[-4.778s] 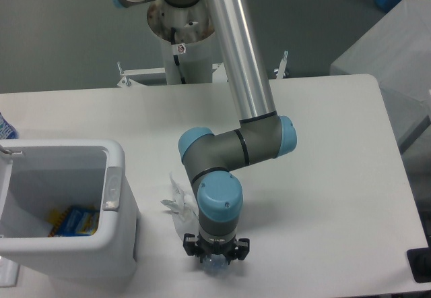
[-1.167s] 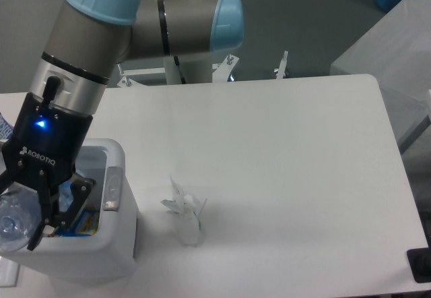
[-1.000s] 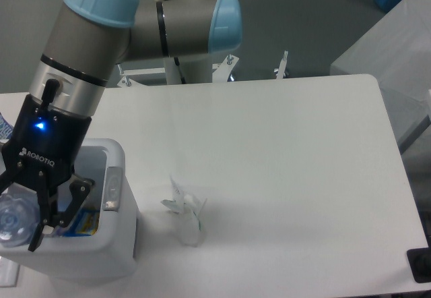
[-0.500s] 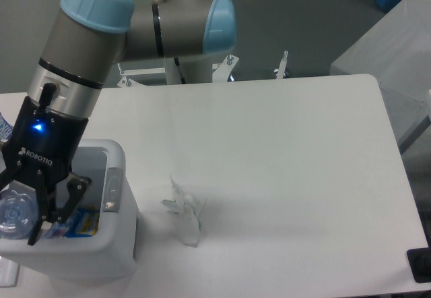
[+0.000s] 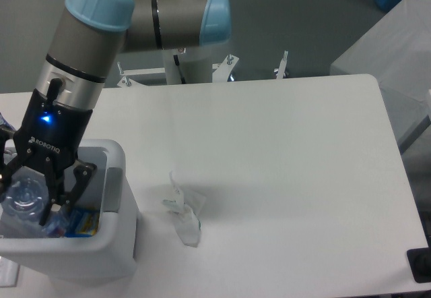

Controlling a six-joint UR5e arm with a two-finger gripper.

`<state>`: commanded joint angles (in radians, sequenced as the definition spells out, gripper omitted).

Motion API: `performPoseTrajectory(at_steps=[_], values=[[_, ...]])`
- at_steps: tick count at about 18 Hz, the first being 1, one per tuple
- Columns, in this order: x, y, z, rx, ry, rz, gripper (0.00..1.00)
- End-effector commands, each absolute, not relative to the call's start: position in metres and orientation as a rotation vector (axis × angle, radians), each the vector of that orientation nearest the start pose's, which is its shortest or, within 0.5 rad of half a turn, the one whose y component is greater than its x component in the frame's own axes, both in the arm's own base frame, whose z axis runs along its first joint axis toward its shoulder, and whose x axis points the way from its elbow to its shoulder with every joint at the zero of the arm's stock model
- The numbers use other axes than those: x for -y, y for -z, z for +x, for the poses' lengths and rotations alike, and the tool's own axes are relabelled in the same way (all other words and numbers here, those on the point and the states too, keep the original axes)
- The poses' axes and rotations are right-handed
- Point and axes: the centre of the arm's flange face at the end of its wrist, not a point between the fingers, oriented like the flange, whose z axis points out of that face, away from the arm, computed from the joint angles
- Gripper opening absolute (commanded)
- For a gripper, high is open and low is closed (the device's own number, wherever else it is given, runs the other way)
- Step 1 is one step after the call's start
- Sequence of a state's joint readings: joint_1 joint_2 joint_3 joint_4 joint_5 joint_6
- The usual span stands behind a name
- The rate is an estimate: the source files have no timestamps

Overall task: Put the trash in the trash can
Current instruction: 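Raise the empty gripper out of the bin toward the plastic bag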

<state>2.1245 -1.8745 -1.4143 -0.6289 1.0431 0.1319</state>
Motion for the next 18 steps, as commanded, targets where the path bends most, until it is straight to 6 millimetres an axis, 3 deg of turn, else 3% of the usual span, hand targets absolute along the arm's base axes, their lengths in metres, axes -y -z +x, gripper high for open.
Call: performPoseTrajectory(at_steps=[3,5,7,11,14,18], values=[[-0.637,-0.533,-0.192,0.248,0.229,-2.209,1.00],[-0.617,-0.544,-0.220,0.329,0.191,-2.188,1.00],[-0.599,-0.541,-0.243,0.404,0.180,-2.186,1.00],[-0.553,-0.517,-0.290,0.537,0.147,-2.201,1.00],[-0.517,-0.487,-0.322,0.654,0.141,-2.219,1.00],[-0.482,-0.447,-0.333,0.695,0.134,-2.279,1.00]])
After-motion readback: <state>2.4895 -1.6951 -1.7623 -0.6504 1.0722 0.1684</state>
